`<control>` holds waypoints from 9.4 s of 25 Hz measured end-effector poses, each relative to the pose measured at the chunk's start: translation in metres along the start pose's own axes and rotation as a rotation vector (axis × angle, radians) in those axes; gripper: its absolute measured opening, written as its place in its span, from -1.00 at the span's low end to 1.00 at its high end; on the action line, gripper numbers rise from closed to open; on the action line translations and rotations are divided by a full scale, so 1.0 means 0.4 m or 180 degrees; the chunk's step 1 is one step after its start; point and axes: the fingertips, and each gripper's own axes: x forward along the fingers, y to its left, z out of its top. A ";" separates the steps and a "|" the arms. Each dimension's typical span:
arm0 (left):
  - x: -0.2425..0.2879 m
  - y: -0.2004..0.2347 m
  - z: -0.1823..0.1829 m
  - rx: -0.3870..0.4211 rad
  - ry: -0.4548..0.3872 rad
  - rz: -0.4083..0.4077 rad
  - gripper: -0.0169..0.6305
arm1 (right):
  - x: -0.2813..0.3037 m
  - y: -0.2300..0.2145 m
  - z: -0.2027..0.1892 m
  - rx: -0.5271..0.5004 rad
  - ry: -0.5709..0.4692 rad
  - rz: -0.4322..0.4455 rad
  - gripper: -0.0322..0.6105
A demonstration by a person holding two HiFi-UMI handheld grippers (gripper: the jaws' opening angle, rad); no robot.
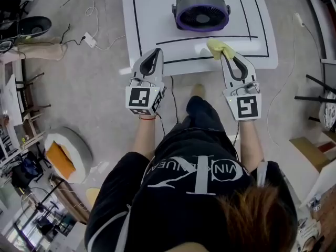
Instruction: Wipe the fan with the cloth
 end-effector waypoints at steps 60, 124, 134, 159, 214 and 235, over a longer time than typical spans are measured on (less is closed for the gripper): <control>0.291 0.004 -0.032 0.0393 0.0159 -0.0589 -0.81 | 0.214 -0.094 -0.018 -0.2061 0.0848 -0.1268 -0.81; 0.291 0.001 -0.032 0.0376 0.0221 -0.0553 -0.82 | 0.252 -0.077 0.084 -0.1361 0.0689 -0.0943 -0.80; 0.297 -0.002 -0.045 0.0370 0.0225 -0.0549 -0.82 | 0.223 -0.111 0.003 -0.1257 0.0887 -0.1158 -0.80; 0.285 0.001 -0.041 0.0290 0.0195 -0.0538 -0.83 | 0.216 0.056 0.196 -0.1594 0.0312 -0.0210 -0.80; 0.289 0.006 -0.070 0.0097 0.0357 -0.0576 -0.85 | 0.175 -0.211 0.004 -0.0889 0.1954 -0.0576 -0.81; 0.305 0.001 -0.057 0.0064 0.0375 -0.0562 -0.84 | 0.173 -0.224 -0.071 -0.0577 0.2013 -0.0434 -0.81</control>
